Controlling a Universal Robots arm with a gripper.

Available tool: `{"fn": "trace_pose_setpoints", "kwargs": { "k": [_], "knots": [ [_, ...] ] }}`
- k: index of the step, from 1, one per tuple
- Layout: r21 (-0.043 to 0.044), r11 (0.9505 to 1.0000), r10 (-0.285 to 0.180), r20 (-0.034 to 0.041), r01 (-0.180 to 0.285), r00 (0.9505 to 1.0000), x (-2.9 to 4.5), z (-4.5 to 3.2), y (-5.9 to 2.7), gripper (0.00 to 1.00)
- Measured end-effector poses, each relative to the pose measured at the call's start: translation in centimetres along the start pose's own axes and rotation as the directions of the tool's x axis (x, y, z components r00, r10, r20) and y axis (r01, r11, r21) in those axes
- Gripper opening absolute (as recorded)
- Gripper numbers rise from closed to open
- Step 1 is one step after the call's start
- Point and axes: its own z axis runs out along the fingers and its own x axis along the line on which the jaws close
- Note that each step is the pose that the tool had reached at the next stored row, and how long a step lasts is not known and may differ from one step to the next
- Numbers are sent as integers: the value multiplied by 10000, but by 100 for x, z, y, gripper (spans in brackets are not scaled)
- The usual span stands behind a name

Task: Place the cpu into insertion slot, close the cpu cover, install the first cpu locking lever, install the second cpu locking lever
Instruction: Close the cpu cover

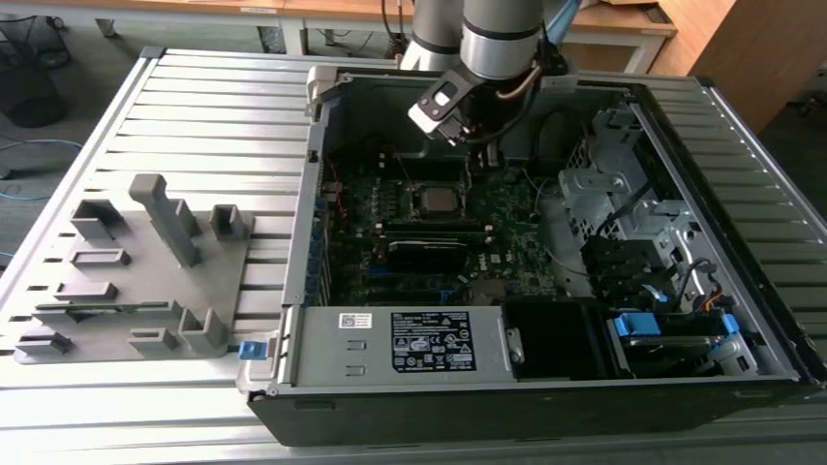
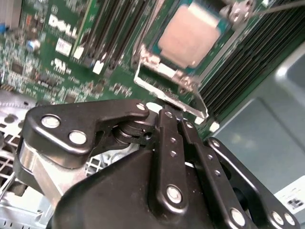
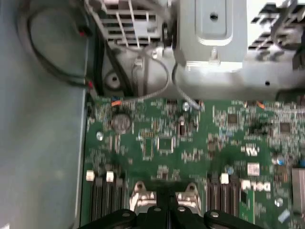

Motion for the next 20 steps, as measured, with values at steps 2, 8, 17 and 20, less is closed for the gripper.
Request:
{"fn": "trace_pose_setpoints", "kwargs": {
  "k": [2,8,17,20],
  "knots": [
    [-17,10000,0,0,0,10000,0,1,-68,11],
    [-22,10000,-1,0,1,10000,1,2,-116,11],
    [25,10000,1,0,-1,10000,0,3,-117,11],
    [30,10000,0,-1,0,10000,1,4,-117,11]
  ]
}}
